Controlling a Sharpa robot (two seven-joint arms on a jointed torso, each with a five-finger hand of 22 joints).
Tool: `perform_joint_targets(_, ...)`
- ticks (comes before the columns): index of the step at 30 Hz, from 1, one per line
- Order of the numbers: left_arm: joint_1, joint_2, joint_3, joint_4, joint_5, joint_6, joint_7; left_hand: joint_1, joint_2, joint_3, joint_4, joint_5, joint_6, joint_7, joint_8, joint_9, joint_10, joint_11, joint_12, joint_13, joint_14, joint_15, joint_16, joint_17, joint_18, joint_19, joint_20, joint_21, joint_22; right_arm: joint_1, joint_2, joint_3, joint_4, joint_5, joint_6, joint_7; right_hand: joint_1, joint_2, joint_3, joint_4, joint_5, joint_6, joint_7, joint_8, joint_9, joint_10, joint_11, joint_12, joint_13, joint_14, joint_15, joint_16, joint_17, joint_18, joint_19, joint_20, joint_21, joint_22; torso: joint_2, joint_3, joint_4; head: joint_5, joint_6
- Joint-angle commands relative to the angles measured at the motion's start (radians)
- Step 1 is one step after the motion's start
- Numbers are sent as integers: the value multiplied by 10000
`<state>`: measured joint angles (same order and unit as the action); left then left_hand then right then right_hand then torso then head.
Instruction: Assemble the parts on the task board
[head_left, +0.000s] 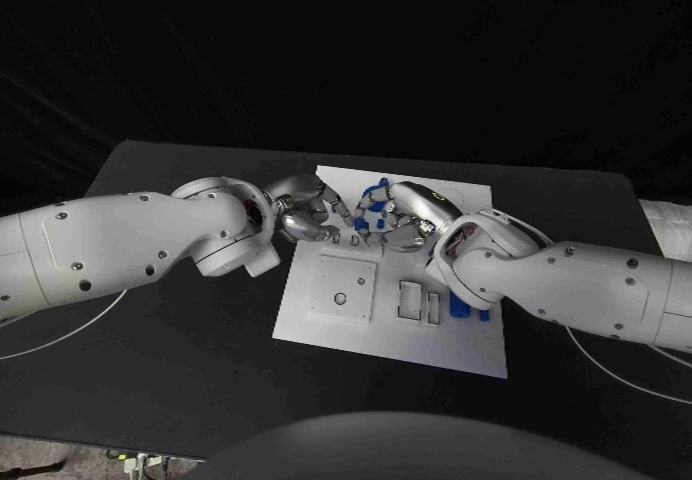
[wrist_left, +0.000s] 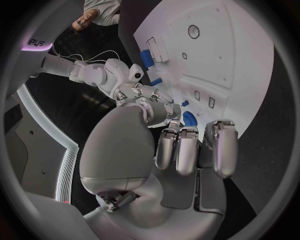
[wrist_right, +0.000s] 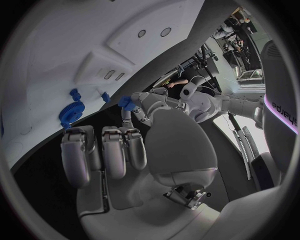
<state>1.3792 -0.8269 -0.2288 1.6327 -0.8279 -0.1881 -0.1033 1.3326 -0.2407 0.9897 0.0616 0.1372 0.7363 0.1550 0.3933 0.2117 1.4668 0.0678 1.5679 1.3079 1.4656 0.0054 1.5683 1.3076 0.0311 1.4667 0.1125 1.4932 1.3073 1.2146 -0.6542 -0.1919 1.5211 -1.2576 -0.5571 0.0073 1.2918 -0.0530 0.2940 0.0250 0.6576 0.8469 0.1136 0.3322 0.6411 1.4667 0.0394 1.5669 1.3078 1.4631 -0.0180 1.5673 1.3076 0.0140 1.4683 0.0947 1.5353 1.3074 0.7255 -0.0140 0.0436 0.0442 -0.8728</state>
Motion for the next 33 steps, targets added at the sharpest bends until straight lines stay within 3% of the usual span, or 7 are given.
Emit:
perform_joint_targets(1,9,22,15,55,95,-71,292,-19,-92,28,-52,-69,106,13,-126,-86,1040,30,29,2629,1052,62,25,2632,-56,310,84,50,2300,-22,23,-3,-8,-54,161,-33,36,88,55,-19,-61,71,-11,4,1582,1041,42,39,2630,1077,41,34,2632,-8,692,8,-58,2460,0,2,5,3,2)
perform_joint_targets(17,5,60,15,42,104,25,345,-10,-109,25,-78,-77,303,30,-666,-457,1040,46,29,2629,1052,77,25,2632,-50,294,100,34,2292,-39,54,-3,-62,-60,133,-60,37,90,67,-29,-113,54,-6,-13,1605,1041,46,39,2630,1077,42,34,2632,-5,684,11,-68,2456,2,4,-5,32,2)
perform_joint_targets(26,-2,60,15,45,156,-8,357,5,-109,20,-102,-83,445,17,-805,-569,1040,27,29,2629,1052,68,25,2632,-50,294,97,34,2292,-47,70,-2,-91,-61,62,-49,33,90,70,-31,-129,41,-1,-24,1612,1041,48,39,2630,1077,44,34,2632,-3,679,12,-74,2454,4,2,0,49,2)
perform_joint_targets(33,-3,-10,15,29,82,-118,97,-33,-86,-131,-104,-40,1498,-154,-560,-544,1040,-100,29,2629,1052,-26,25,2632,-52,306,28,46,2298,-50,62,-2,-110,-61,-56,-4,34,92,76,-33,-137,32,1,-32,1617,1041,50,39,2630,1077,45,34,2632,1,669,13,-86,2449,7,3,-9,56,2)
